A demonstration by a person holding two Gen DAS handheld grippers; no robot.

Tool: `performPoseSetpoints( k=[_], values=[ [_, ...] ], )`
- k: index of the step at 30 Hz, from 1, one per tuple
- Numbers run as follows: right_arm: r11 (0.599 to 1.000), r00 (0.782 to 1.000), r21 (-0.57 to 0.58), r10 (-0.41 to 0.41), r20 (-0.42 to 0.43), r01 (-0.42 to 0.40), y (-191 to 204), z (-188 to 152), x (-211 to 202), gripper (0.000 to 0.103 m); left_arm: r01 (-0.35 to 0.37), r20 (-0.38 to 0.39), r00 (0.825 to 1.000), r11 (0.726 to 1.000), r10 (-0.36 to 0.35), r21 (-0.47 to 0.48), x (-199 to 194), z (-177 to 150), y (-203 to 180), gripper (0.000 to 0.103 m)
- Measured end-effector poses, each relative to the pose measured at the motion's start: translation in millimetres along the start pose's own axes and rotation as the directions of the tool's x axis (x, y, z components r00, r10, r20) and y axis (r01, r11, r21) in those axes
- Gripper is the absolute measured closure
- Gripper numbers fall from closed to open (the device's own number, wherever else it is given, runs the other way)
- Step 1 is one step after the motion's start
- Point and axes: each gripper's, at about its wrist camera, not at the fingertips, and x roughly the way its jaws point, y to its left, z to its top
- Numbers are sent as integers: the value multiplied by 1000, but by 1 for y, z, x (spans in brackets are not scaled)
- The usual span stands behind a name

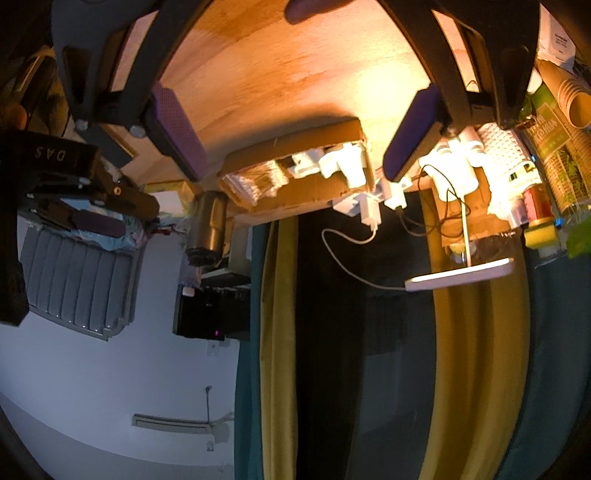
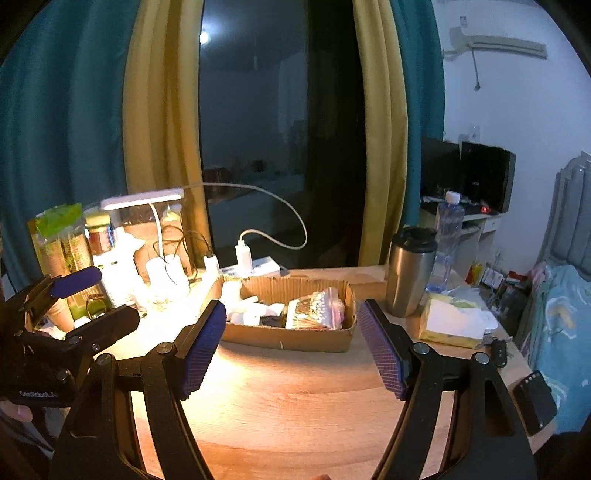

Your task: Organize soft objects

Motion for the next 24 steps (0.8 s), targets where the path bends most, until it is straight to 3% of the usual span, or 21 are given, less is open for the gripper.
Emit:
performPoseSetpoints(
  k=[8,24],
  values=[
    [1000,998,-16,-19,67,21,7,10,-37,26,36,47,998,999,-36,12,-23,19,-12,6],
    [999,996,-23,-22,82,24,13,19,-47,26,-30,110,994,999,27,27,-30,41,-12,6]
  ],
)
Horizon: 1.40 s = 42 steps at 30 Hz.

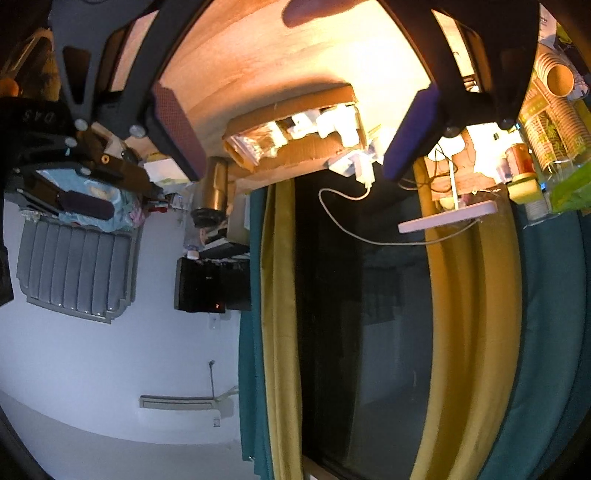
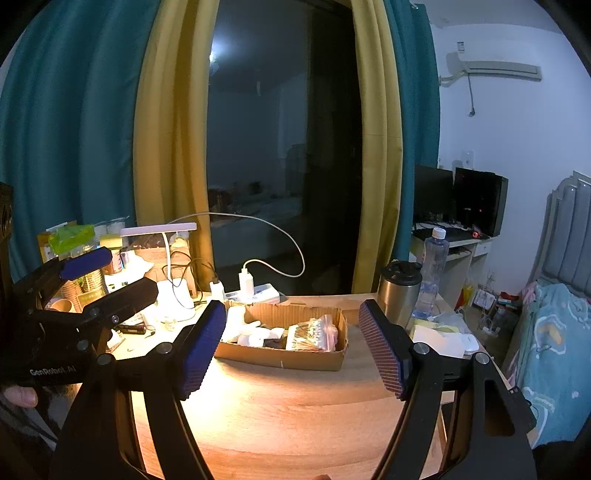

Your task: Organize soft objects

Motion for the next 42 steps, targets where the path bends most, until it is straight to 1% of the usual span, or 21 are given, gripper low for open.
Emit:
performPoseSetpoints(
  k=[26,42],
  values=[
    [1000,999,13,7,-39,-7,-7,-1,23,26,3,-18,1000,1000,-3,3,18,-5,-1,6],
    [1000,998,4,9,-63,-9,-8,0,36,26,4,-32,999,1000,-5,-16,26,-5,8,6]
  ],
)
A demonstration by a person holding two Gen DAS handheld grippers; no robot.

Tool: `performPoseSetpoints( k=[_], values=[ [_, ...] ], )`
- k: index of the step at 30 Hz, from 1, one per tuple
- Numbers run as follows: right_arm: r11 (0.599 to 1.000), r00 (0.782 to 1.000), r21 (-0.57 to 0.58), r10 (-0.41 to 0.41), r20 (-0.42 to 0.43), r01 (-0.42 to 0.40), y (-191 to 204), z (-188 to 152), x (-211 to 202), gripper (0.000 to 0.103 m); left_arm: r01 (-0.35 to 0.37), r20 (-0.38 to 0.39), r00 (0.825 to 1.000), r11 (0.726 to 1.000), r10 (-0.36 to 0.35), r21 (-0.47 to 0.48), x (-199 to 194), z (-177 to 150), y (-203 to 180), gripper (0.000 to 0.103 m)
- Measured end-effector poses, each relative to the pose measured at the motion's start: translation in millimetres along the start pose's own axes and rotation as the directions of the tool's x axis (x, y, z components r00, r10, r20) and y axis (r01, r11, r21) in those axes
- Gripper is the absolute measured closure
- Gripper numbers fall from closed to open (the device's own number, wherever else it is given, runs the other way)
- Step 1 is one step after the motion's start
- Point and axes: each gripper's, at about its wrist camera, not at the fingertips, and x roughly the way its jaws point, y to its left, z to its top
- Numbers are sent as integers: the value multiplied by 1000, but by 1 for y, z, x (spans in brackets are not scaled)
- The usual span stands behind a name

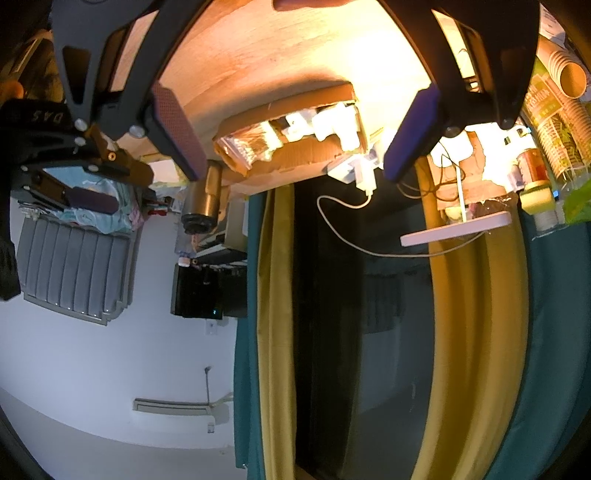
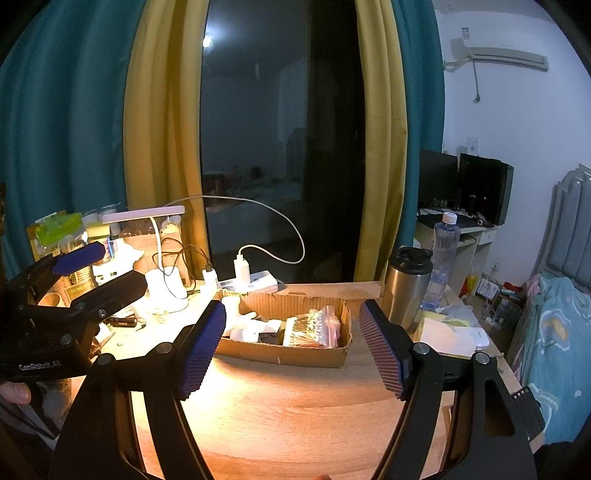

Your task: Organize soft objects

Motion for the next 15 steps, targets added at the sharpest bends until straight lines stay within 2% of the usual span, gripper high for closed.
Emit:
performPoseSetpoints(
  k=[15],
  values=[
    [1000,1000,-10,17,-11,-17,-8,0,16,26,-12,-33,999,1000,12,14,23,-4,-1,5]
  ],
)
